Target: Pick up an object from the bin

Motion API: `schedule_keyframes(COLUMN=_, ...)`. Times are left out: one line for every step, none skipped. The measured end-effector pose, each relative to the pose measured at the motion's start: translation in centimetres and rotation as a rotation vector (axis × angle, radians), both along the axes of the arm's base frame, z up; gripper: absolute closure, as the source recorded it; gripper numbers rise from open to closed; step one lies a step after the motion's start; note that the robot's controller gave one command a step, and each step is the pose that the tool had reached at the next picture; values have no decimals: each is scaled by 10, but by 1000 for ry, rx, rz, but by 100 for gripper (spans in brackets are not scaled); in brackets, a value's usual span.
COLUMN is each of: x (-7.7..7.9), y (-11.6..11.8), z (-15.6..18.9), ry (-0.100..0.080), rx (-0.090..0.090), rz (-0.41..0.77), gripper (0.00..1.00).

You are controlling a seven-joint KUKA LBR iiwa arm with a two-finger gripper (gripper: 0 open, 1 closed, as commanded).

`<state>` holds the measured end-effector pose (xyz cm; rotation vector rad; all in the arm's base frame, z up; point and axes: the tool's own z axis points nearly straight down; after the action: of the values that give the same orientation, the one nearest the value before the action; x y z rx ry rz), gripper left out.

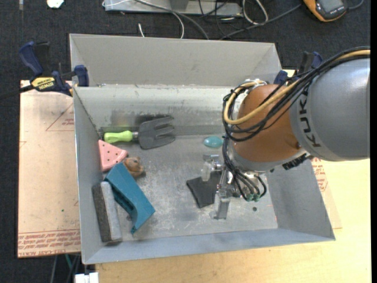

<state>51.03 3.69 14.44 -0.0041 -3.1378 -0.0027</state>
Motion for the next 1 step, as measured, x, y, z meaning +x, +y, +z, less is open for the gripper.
schedule_keyframes(x=9, y=-4, z=-16, ry=-11, rx=1, rz=-214, gripper=0)
